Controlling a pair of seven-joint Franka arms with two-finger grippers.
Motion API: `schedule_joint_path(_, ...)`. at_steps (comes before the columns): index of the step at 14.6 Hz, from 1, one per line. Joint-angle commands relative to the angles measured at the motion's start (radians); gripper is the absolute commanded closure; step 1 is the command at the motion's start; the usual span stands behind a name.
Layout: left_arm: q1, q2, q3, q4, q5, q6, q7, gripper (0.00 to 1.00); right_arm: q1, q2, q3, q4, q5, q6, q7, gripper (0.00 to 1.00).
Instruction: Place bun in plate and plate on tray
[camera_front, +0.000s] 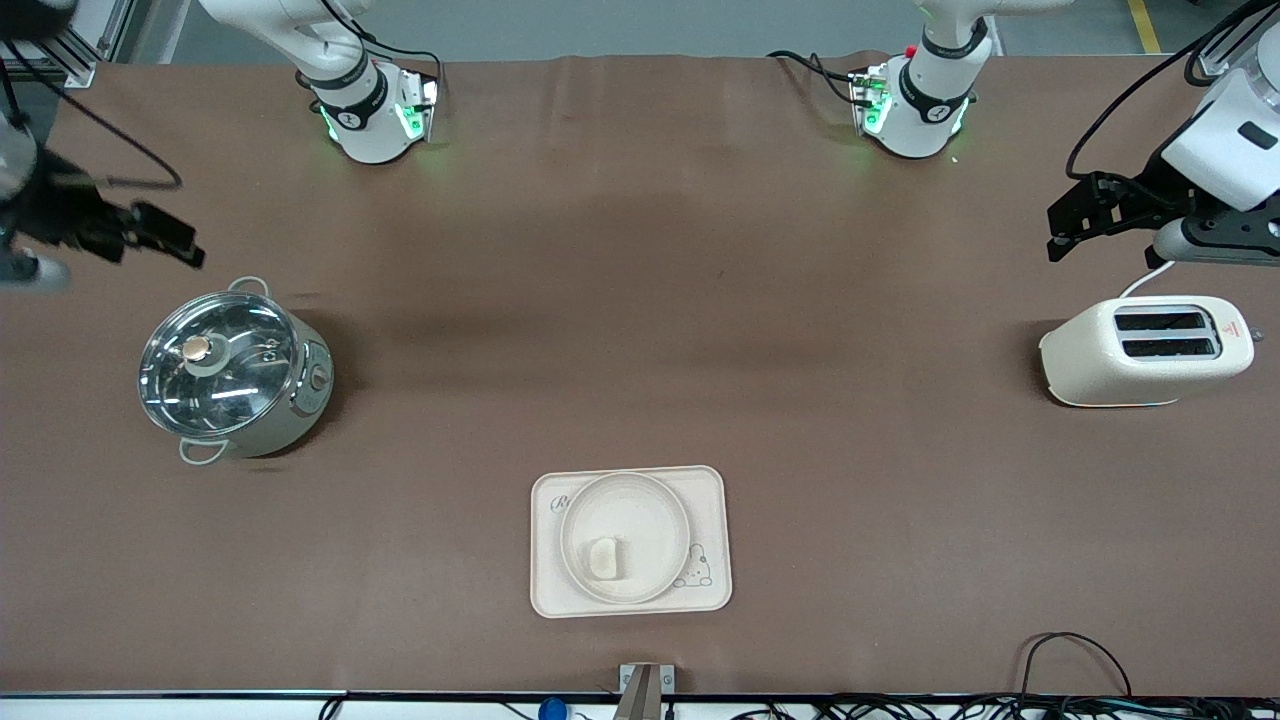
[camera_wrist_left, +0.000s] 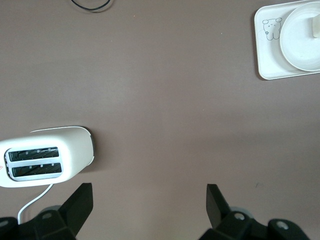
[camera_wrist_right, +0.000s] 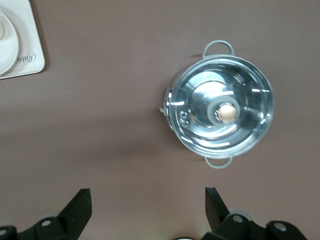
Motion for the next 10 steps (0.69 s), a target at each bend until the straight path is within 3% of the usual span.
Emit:
schedule_joint_path(1,0.005,-0.002,-0.001,0.008,-0.008,0.007,-0.008,0.0,-0.06,-0.142,0.036,-0.129,-0.063,0.015,-0.009,0.0)
schedule_joint_path(10,0.008,0.006,0.007,0.012,-0.003,0.007,-0.007,0.0,-0.068,-0.148,0.028,-0.123,-0.088,0.001,-0.048,0.0)
